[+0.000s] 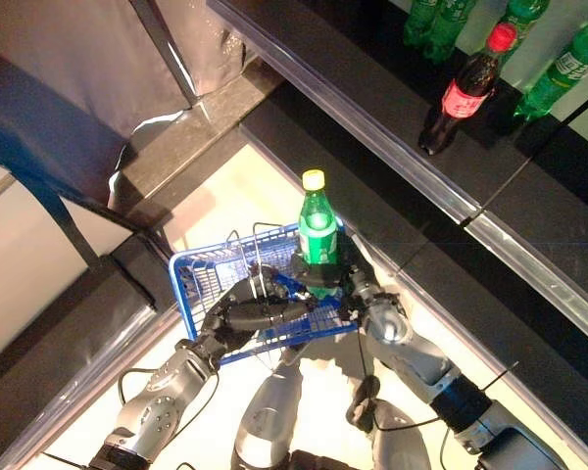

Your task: Pick up the drink and place into the basket.

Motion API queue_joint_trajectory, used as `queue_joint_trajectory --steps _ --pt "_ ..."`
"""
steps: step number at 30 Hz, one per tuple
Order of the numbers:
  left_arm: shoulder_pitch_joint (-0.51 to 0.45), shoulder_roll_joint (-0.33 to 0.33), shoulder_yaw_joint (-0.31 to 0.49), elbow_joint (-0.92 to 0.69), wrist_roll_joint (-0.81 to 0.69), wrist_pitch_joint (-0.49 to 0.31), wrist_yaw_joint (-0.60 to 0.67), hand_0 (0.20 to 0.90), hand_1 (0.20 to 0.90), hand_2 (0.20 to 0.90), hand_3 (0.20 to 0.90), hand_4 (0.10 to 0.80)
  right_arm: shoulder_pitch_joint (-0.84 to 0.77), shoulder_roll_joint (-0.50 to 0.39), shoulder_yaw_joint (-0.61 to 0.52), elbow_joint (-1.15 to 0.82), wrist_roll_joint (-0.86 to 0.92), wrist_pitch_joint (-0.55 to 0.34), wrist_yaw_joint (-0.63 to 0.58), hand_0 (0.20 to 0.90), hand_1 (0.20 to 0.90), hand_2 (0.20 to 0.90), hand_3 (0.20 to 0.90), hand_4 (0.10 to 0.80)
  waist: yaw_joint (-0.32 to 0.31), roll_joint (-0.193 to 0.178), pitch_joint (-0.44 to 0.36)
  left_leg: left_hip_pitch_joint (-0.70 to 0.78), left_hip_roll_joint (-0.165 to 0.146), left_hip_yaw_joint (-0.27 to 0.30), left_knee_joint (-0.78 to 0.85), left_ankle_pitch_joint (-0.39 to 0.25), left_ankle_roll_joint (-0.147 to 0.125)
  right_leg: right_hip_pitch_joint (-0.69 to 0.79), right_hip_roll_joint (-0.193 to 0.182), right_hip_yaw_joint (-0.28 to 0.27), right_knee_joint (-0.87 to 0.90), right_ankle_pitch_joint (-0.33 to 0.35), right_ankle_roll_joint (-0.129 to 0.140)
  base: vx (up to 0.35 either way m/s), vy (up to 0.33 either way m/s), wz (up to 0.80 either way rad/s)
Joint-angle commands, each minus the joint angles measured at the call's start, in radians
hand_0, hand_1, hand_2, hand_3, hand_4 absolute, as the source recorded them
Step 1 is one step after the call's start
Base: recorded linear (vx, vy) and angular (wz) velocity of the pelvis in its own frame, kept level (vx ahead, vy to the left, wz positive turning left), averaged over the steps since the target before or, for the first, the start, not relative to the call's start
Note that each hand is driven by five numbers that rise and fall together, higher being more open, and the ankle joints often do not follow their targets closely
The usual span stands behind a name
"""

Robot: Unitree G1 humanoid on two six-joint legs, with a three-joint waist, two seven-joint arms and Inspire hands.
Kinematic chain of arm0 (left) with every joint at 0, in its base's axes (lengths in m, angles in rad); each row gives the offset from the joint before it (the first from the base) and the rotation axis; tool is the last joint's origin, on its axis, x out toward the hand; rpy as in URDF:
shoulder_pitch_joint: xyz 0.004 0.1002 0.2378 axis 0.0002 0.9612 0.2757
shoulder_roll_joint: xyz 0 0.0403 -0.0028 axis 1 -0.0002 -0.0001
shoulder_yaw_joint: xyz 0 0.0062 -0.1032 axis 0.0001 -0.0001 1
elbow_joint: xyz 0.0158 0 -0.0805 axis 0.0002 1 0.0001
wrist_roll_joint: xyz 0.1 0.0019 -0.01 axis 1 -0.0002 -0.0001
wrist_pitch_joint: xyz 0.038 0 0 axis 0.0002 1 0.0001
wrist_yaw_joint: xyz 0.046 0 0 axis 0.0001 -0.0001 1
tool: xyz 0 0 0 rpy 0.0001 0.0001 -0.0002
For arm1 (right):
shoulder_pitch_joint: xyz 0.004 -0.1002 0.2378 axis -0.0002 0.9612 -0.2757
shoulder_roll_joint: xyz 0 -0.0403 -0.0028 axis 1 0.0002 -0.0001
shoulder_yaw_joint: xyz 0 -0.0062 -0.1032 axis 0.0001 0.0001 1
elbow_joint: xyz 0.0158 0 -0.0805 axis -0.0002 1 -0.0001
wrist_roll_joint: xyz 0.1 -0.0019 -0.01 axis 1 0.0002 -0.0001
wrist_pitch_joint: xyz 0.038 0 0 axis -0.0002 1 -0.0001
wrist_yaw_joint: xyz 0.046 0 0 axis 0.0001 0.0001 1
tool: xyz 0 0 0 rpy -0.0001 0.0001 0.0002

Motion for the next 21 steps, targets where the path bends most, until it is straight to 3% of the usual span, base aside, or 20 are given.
queue_joint_trajectory --steps 1,10,21 --pt "-0.173 -0.029 0.036 -0.410 -0.084 -0.176 -0.239 0.300 0.300 0.300 0.200 0.100 -0.077 0.098 0.042 -0.090 -0.025 -0.132 -0.007 0.300 0.300 0.300 0.200 0.100 -0.010 -0.016 -0.171 0.012 -0.038 -0.043 0.068 -0.060 0.041 0.061 0.011 -0.018 -0.097 0.101 -0.060 0.000 0.000 0.00" --pt "-0.168 -0.011 0.087 -0.441 -0.045 -0.225 -0.289 0.300 0.300 0.300 0.200 0.100 -0.054 0.128 0.018 0.025 -0.067 -0.174 -0.055 0.300 0.300 0.300 0.200 0.100 0.016 -0.011 -0.160 0.000 -0.050 -0.057 0.070 -0.058 0.045 0.061 0.002 -0.039 -0.097 0.103 -0.056 0.003 -0.012 0.04" --pt "-0.184 0.059 0.154 -0.472 -0.015 -0.280 -0.362 0.300 0.300 0.300 0.200 0.100 0.011 0.153 -0.034 0.150 -0.082 -0.218 -0.095 0.300 0.300 0.300 0.200 0.100 0.030 -0.005 -0.157 -0.011 -0.054 -0.063 0.076 -0.060 0.045 0.059 -0.007 -0.054 -0.092 0.102 -0.050 0.007 -0.006 0.02"
